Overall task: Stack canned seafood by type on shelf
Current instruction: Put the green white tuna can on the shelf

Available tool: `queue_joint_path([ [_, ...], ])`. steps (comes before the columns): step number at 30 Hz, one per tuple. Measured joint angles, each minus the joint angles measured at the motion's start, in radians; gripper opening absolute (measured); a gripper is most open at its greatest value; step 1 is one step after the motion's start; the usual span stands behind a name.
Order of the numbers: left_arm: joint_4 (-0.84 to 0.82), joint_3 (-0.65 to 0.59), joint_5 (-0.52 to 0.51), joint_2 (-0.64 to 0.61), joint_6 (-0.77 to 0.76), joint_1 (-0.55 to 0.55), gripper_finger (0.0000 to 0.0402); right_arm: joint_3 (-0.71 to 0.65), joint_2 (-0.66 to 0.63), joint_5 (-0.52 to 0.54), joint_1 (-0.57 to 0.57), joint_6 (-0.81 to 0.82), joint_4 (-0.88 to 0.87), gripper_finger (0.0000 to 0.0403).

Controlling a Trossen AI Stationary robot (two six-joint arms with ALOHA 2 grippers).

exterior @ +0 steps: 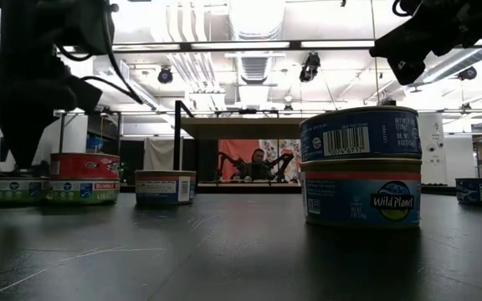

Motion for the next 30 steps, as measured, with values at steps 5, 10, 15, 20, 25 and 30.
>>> queue_joint_path([
  [5, 0.014, -0.035, -0.032, 0.003, -0.039, -0.009, 0.0, 0.0, 0.0, 0.0, 0.0, 0.0, 0.0, 0.0043],
  [10, 0.042, -0.046, -0.022, 0.027, -0.066, -0.035, 0.0, 0.0, 0.0, 0.0, 0.0, 0.001, 0.0, 0.0043],
  [15, 0.076, -0.042, 0.0, 0.062, -0.069, -0.064, 0.0, 0.0, 0.0, 0.0, 0.0, 0.003, 0.0, 0.0043],
  [20, 0.098, -0.007, 0.073, 0.1, -0.078, -0.102, 0.0, 0.0, 0.0, 0.0, 0.0, 0.003, 0.002, 0.0043],
  [25, 0.09, 0.075, 0.076, 0.118, -0.045, -0.136, 0.0, 0.0, 0.0, 0.0, 0.0, 0.003, 0.003, 0.0043],
  [30, 0.064, 0.148, 0.061, 0.137, -0.029, -0.157, 0.0, 0.0, 0.0, 0.0, 0.0, 0.003, 0.003, 0.0043],
])
